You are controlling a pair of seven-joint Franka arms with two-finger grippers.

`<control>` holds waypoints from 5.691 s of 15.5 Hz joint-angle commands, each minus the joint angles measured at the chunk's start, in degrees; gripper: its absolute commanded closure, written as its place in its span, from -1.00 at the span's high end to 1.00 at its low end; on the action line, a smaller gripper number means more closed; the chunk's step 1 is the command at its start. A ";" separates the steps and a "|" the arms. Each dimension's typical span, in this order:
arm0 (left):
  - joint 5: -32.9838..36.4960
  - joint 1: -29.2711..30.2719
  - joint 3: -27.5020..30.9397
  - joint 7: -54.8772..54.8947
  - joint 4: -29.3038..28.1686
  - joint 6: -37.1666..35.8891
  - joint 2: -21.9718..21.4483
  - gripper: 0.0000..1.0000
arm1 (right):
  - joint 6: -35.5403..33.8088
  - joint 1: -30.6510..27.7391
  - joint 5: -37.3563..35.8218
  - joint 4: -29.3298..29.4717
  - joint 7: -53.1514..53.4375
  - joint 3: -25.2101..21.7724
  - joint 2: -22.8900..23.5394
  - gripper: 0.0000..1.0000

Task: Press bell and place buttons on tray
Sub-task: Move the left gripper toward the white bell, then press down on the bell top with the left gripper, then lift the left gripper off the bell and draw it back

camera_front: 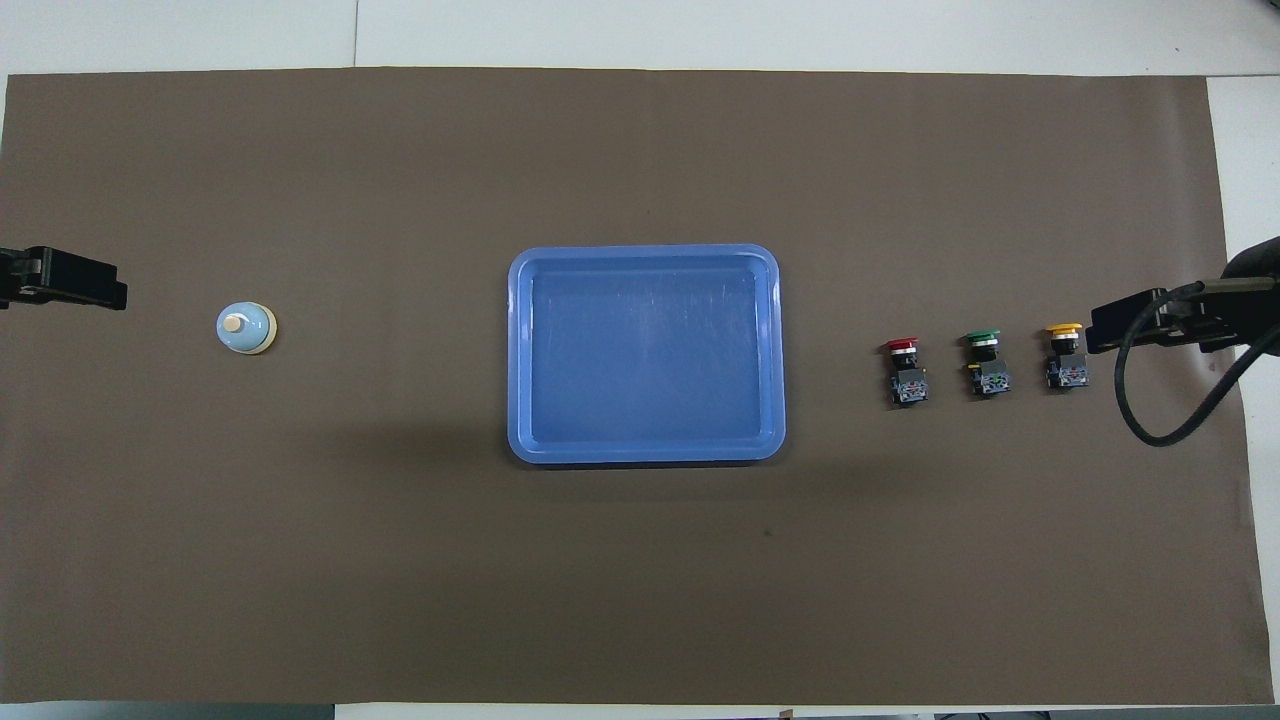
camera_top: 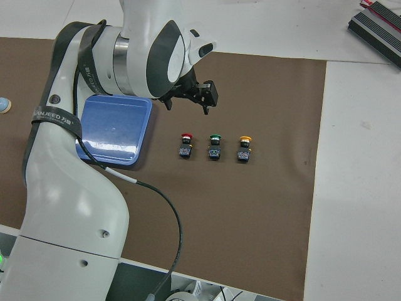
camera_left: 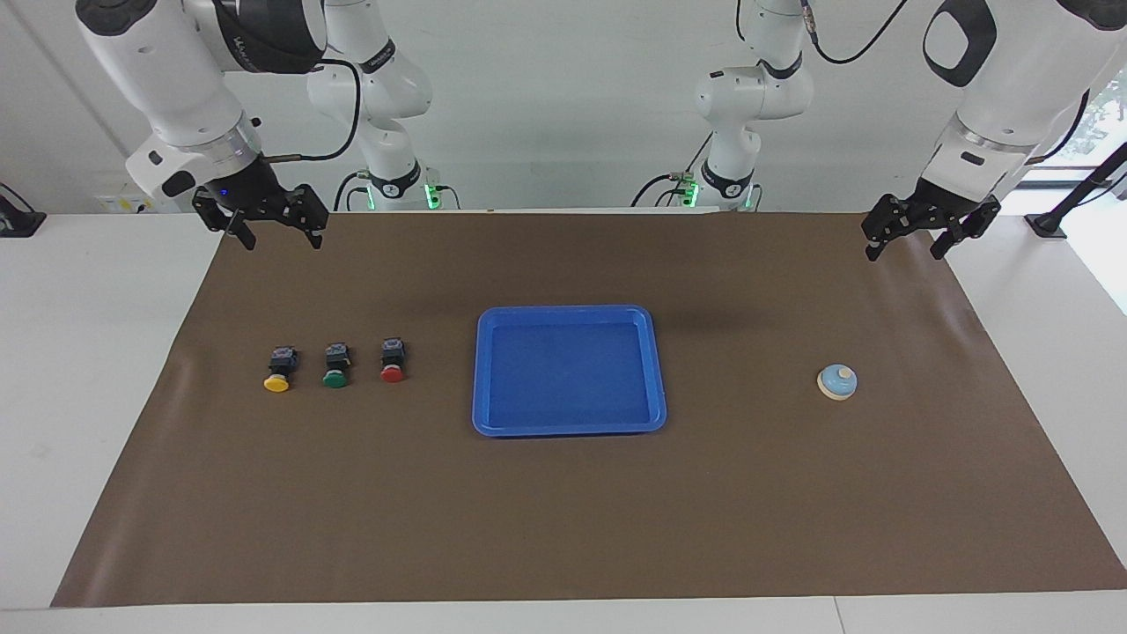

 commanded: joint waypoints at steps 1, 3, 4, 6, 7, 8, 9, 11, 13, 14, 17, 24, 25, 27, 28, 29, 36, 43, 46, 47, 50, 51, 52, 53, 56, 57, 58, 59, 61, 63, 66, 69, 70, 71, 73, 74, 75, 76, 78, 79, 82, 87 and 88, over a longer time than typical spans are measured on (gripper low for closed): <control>0.63 -0.02 0.16 0.79 -0.25 0.91 -0.22 1.00 | 0.05 -0.63 -0.09 -0.85 -1.27 0.36 -0.85 1.00; 0.63 -0.02 0.16 0.88 -0.34 0.74 -0.30 1.00 | 0.05 -0.45 -1.23 -0.85 -1.45 0.53 -0.76 1.00; 0.63 -0.02 0.16 0.88 -0.43 0.65 -0.48 1.00 | 0.13 -0.45 -1.93 -0.85 -1.45 0.71 -0.76 1.00; 0.63 -0.19 0.25 0.61 -0.51 0.65 -0.48 1.00 | 0.13 -0.45 -2.12 -0.85 -1.36 0.71 -0.76 1.00; 0.63 -0.28 0.25 0.26 -0.51 0.91 -0.48 1.00 | 0.22 -0.54 -2.12 -0.85 -1.36 0.71 -0.76 1.00; 0.63 -0.11 0.25 0.17 -0.51 0.91 -0.48 1.00 | 0.22 -0.54 -2.03 -0.93 -1.19 0.79 -0.76 1.00; 0.63 -0.02 0.25 0.00 -0.51 0.83 -0.48 1.00 | -0.13 -0.63 -1.94 -0.85 -0.92 0.80 -0.76 1.00; 0.63 -0.02 0.34 -0.09 -2.44 1.26 -1.35 1.00 | -0.48 -1.06 -1.85 -0.76 -1.27 0.80 -0.76 1.00; 0.63 -0.02 0.34 0.08 -6.56 5.64 -3.02 -0.03 | -0.48 -1.07 -1.85 -0.76 -1.19 0.71 -0.76 1.00; 0.71 -0.02 0.34 -0.09 -7.88 6.09 -3.12 -0.67 | -0.57 -1.15 -1.85 -0.76 -1.27 0.79 -0.76 1.00; 0.80 1.47 0.34 2.10 -12.19 11.34 -3.38 -1.00 | -0.57 -1.07 -1.85 -0.76 -1.27 0.80 -0.76 1.00; 0.80 3.59 0.34 4.22 -18.44 19.97 -0.75 -1.00 | -0.57 -1.07 -1.85 -0.76 -1.18 0.80 -0.76 1.00; 0.80 3.24 0.34 4.04 -18.36 20.59 0.47 -1.00 | -0.57 -1.07 -1.85 -0.76 -1.18 0.80 -0.76 1.00; 0.80 3.06 0.34 4.13 -18.62 22.26 2.68 -1.00 | -0.57 -1.07 -1.85 -0.76 -1.18 0.80 -0.76 1.00; 0.80 3.14 0.34 4.39 -19.23 22.70 3.21 -1.00 | -0.57 -1.07 -1.85 -0.76 -1.27 0.80 -0.76 1.00; 0.80 3.15 0.34 4.22 -19.84 23.49 3.56 -1.00 | -0.57 -1.07 -1.85 -0.76 -1.19 0.80 -0.76 1.00; 0.80 3.32 0.34 4.13 -22.66 29.74 6.19 -1.00 | -0.57 -1.07 -1.85 -0.76 -1.18 0.80 -0.76 1.00; 0.80 3.32 0.34 3.86 -24.07 37.20 10.50 -1.00 | -0.57 -1.07 -1.85 -0.76 -1.18 0.80 -0.76 1.00; 0.80 3.67 0.34 4.04 -24.68 38.61 10.77 -1.00 | -0.57 -1.07 -1.85 -0.76 -1.18 0.80 -0.85 1.00; 0.89 3.59 0.34 3.95 -24.68 39.14 11.29 -1.00 | -0.57 -1.07 -1.85 -0.76 -1.18 0.80 -0.76 1.00; 0.80 3.23 0.34 3.86 -24.69 40.02 12.17 -1.00 | -0.57 -1.07 -1.85 -0.76 -1.18 0.80 -0.76 1.00; 0.80 3.23 0.34 3.86 -24.77 40.11 12.44 -1.00 | -0.57 -1.15 -1.85 -0.76 -1.18 0.80 -0.76 1.00; 0.89 3.23 0.51 3.86 -24.77 40.11 12.61 -1.00 | -0.57 -1.07 -1.85 -0.76 -1.18 0.80 -0.76 1.00; 0.80 3.23 0.34 3.86 -25.56 40.63 12.96 -1.00 | -0.57 -1.07 -1.85 -0.76 -1.18 0.80 -0.76 1.00; 0.80 3.14 0.34 3.78 -29.25 45.99 13.05 -1.00 | -0.57 -1.07 -1.85 -0.76 -1.18 0.80 -0.76 1.00; 0.80 3.32 0.51 3.95 -28.82 45.39 13.05 -1.00 | -0.57 -1.07 -1.85 -0.76 -1.18 0.80 -0.76 1.00; 0.80 3.23 0.52 3.95 -28.38 44.78 13.05 -1.00 | -0.57 -1.07 -1.85 -0.76 -1.18 0.80 -0.76 1.00; 0.80 3.23 0.52 4.04 -27.42 43.55 12.97 -1.00 | -0.57 -1.07 -1.85 -0.76 -1.18 0.80 -0.76 1.00; 0.80 3.06 0.34 4.04 -23.22 36.20 12.09 -1.00 | -0.57 -1.07 -1.85 -0.76 -1.27 0.80 -0.76 1.00; 0.80 2.97 0.34 4.04 -16.20 24.44 10.95 -0.74 | -0.57 -1.15 -1.85 -0.76 -1.18 0.80 -0.85 1.00; 0.80 2.88 -0.01 3.95 -7.22 9.13 9.55 0.43 | -0.57 -1.07 -1.85 -0.76 -1.18 0.80 -0.76 1.00; 0.72 2.09 -0.10 3.78 -5.35 2.59 4.46 1.00 | -0.57 -1.07 -1.85 -0.76 -1.18 0.80 -0.85 1.00; 0.71 2.09 -0.19 3.78 -5.61 1.02 2.61 1.00 | -0.57 -1.07 -1.85 -0.76 -1.27 0.80 -0.85 1.00; 0.71 2.09 -0.19 3.78 -5.35 -1.26 1.46 1.00 | -0.57 -1.07 -1.85 -0.76 -1.19 0.80 -0.85 1.00; 0.71 2.00 -0.36 3.78 -5.00 -4.61 -0.38 1.00 | -0.57 -1.07 -1.85 -0.76 -1.18 0.80 -0.94 1.00; 0.63 2.00 -0.71 3.78 -5.17 -5.23 -1.09 1.00 | -0.57 -1.07 -1.85 -0.76 -1.18 0.80 -0.94 1.00; 0.63 1.65 -0.80 3.69 -5.17 -5.59 -1.36 1.00 | -0.57 -1.07 -1.85 -0.76 -1.18 0.80 -0.85 1.00; 0.63 1.13 -0.72 3.69 -5.17 -5.94 -1.53 1.00 | -0.57 -1.07 -1.85 -0.76 -1.18 0.80 -0.94 1.00; 0.63 1.04 -0.71 3.78 -5.61 -5.25 -1.89 1.00 | -0.57 -1.07 -1.85 -0.76 -1.18 0.80 -0.94 1.00; 0.71 0.95 -0.80 3.95 -5.70 -5.33 -1.89 1.00 | -0.57 -1.07 -1.85 -0.76 -1.18 0.80 -0.94 1.00; 0.71 0.60 -1.07 4.13 -4.73 -6.82 -1.80 1.00 | -0.57 -1.07 -1.85 -0.76 -1.18 0.80 -0.85 1.00; 0.54 0.60 -0.98 4.04 -4.91 -5.15 -1.89 1.00 | -0.74 -1.42 -1.85 -0.76 -1.36 0.27 -0.94 1.00; 0.54 0.60 -0.98 3.95 -4.91 -5.07 -1.89 1.00 | -1.09 -1.59 -1.85 -0.67 -1.45 0.18 -0.85 1.00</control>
